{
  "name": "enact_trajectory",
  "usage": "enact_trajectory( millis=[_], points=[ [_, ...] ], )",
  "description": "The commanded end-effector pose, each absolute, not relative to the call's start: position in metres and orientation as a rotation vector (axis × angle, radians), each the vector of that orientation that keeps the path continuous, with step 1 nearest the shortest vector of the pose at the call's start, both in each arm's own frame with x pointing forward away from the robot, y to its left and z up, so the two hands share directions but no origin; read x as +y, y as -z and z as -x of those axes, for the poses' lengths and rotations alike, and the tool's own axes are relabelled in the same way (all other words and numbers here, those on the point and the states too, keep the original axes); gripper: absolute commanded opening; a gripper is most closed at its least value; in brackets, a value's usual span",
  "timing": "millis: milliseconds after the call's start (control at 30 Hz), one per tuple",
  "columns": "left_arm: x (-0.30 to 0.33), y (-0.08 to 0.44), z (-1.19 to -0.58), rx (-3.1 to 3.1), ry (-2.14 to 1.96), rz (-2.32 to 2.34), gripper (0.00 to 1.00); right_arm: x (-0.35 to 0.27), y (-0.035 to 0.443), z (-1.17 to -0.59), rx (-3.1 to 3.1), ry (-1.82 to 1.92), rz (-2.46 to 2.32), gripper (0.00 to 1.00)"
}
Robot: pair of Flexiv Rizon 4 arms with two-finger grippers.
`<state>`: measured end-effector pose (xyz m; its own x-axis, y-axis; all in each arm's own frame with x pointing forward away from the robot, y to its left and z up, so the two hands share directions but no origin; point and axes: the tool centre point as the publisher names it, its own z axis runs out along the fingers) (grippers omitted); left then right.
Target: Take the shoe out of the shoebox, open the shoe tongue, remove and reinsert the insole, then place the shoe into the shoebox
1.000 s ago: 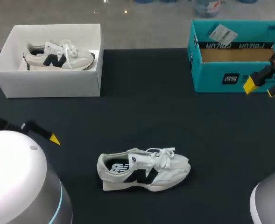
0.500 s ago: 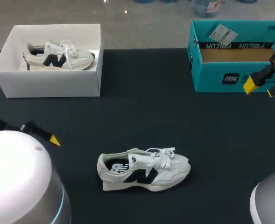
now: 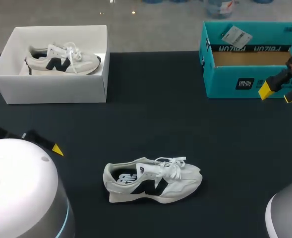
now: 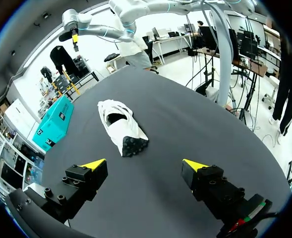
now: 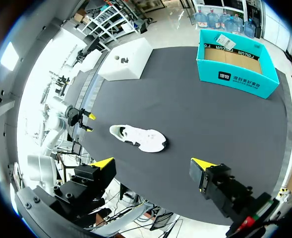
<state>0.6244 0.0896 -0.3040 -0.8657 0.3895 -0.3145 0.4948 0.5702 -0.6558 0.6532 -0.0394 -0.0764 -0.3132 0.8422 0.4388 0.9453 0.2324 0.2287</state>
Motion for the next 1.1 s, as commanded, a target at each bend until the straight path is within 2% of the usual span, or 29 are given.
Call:
enact_trajectory(
  millis=[33, 733, 1100],
  points=[
    [0.088, 0.319, -0.626, 2.676, 1.215, -0.713, 1.0, -0.039, 0.076, -0.656, -2.28, 0.667, 1.687, 1.0],
    [0.074, 0.357, -0.616, 2.696, 1.447, -0.424, 1.0, -0.039, 0.076, -0.656, -2.28, 0.667, 1.687, 1.0],
    [0.072, 0.36, -0.613, 2.679, 1.525, -0.31, 1.0, -0.039, 0.076, -0.656, -2.28, 0.667, 1.687, 1.0]
  ],
)
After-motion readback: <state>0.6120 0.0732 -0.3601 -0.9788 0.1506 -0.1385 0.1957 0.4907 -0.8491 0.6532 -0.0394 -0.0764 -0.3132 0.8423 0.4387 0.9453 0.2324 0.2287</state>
